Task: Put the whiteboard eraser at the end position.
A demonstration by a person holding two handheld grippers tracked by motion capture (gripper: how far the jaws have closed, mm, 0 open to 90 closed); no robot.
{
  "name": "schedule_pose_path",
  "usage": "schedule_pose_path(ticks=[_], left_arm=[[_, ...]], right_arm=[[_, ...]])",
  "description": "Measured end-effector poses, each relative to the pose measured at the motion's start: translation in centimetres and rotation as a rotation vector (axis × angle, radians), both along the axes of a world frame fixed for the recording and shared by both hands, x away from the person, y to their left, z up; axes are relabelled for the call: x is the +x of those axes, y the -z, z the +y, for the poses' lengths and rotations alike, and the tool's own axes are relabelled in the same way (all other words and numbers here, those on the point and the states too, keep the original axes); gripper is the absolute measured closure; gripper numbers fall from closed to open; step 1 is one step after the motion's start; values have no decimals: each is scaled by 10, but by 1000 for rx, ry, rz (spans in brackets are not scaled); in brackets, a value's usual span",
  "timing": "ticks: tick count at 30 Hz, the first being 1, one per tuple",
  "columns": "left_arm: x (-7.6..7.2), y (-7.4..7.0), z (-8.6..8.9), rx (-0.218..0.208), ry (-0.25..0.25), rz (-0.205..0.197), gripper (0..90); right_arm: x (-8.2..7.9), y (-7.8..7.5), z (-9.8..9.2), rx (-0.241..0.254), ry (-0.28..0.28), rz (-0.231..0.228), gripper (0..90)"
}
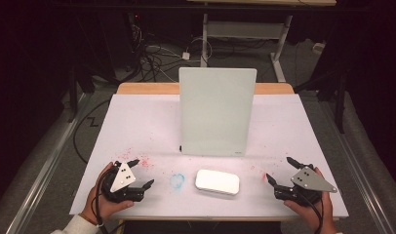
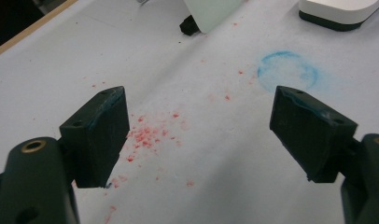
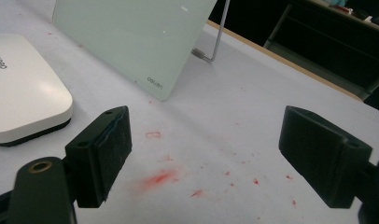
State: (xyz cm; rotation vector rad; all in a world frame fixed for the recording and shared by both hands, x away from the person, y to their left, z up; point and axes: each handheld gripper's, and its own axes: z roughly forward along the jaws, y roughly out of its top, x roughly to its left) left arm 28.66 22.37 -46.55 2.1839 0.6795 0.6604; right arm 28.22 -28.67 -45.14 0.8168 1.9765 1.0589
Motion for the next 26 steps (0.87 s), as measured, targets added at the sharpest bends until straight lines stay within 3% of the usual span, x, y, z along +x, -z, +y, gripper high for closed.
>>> schedule_pose_path(ticks=[11, 26], left_arm=[[3, 0, 2, 0, -12, 2, 193], [7, 1, 1, -1, -26, 10, 193]], right_arm=[[2, 2, 4, -29, -14, -1, 177], [8, 1, 2, -28, -26, 5, 169]])
